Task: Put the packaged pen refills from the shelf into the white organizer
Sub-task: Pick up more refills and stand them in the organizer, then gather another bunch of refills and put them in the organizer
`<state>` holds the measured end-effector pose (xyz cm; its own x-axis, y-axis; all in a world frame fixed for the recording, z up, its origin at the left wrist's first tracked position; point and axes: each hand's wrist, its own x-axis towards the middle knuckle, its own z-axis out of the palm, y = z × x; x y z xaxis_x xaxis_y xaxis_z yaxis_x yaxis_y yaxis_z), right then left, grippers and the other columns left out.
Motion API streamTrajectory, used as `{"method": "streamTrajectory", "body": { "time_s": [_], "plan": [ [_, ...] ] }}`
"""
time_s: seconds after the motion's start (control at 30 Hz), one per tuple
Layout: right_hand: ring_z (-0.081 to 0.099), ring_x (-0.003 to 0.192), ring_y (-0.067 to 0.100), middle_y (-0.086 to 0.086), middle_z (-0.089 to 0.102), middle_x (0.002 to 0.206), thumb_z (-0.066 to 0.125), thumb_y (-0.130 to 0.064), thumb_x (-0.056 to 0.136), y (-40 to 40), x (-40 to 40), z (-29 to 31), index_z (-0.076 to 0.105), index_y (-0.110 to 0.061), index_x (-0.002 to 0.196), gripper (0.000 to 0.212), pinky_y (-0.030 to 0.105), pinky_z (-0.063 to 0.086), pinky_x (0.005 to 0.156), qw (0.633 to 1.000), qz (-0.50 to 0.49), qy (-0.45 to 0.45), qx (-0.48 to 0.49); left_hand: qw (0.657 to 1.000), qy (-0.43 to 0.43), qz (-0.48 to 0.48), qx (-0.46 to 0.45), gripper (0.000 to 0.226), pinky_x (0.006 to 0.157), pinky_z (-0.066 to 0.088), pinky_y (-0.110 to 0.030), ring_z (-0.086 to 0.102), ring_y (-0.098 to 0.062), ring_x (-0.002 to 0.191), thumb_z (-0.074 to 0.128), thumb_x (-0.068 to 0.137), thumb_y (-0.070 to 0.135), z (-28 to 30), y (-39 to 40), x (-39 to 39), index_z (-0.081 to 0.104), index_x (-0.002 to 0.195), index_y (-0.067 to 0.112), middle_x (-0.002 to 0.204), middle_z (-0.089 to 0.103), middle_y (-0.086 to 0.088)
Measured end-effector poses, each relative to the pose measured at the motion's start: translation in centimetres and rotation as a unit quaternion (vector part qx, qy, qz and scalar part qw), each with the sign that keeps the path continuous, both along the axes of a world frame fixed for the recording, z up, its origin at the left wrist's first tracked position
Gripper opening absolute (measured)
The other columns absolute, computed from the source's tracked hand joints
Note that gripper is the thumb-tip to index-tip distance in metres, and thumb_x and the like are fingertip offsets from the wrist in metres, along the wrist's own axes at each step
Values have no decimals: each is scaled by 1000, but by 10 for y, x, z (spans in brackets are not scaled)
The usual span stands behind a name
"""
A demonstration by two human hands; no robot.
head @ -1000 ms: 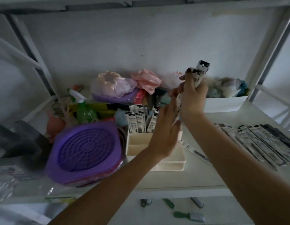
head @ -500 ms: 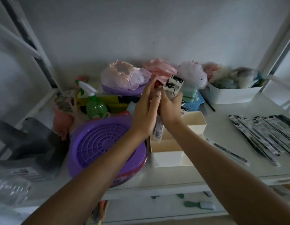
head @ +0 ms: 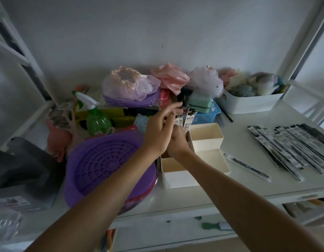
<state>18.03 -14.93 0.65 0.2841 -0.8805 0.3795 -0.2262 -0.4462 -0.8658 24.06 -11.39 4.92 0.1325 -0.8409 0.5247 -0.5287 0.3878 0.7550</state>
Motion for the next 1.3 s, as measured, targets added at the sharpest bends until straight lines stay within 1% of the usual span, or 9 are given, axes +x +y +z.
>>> {"method": "streamTrajectory", "body": {
  "time_s": [0.13,0.3,0.47,0.6,0.77,0.87,1.03,1.13,1.3],
  "plan": [
    [55,108,44,34,59,113,40,5,89,4,-1,-4,53,14,110,27,39,45,87,998,-2,7,62,986,-157,36,39,36,97,35,-12,54,-14,117,37,93,4,-12,-7,1,60,120,9,126,61,-8],
    [62,86,35,25,69,94,52,1,79,3,-15,-10,63,4,97,21,16,28,60,989,-63,118,-60,944,-323,23,63,43,118,20,-34,28,-19,141,31,98,21,-22,-6,11,38,140,15,149,41,-5],
    [61,81,26,22,69,94,61,-1,69,14,-36,9,61,3,102,33,29,46,69,989,-54,25,-133,930,-345,126,-27,46,114,25,-51,41,-26,135,30,95,29,-13,1,-5,44,137,16,143,48,-9],
    [66,86,43,32,67,97,73,-4,64,21,-68,7,57,11,107,49,44,56,71,955,-15,144,-260,911,-361,180,-81,44,113,5,-49,45,-24,131,41,90,30,-6,0,-54,46,134,25,140,51,-5],
    [53,119,30,32,48,132,48,8,85,-1,-135,-18,43,12,123,38,-3,35,83,985,-11,174,-11,930,-347,60,-106,50,114,20,-48,39,-32,136,49,89,13,-11,-21,-143,42,138,20,145,44,-16],
    [56,114,12,21,50,134,39,-3,92,-30,-186,-32,45,-1,127,36,9,47,79,941,-239,238,-29,960,-279,-2,22,44,112,33,-37,39,-25,134,46,93,11,-31,-40,-198,45,135,23,145,43,-9],
    [57,108,29,13,64,115,48,-19,84,-73,-310,-52,59,-13,110,29,35,48,86,885,-37,464,-13,883,-211,103,406,69,115,16,-52,17,-32,142,17,89,63,-82,-83,-282,19,145,24,156,18,-16],
    [57,109,31,15,63,113,51,-11,84,-87,-354,-59,59,-8,111,29,39,49,88,877,-53,477,-34,829,-170,154,510,82,110,-2,-67,-10,-35,145,9,79,77,-96,-103,-319,-2,147,31,158,-14,-11],
    [58,94,26,11,63,104,48,-10,85,-114,-400,-62,59,-9,96,15,34,49,76,929,-80,360,7,790,-149,235,547,78,109,2,-70,-10,-39,144,16,84,71,-121,-111,-338,-1,147,29,159,-13,-11]
  ]
}}
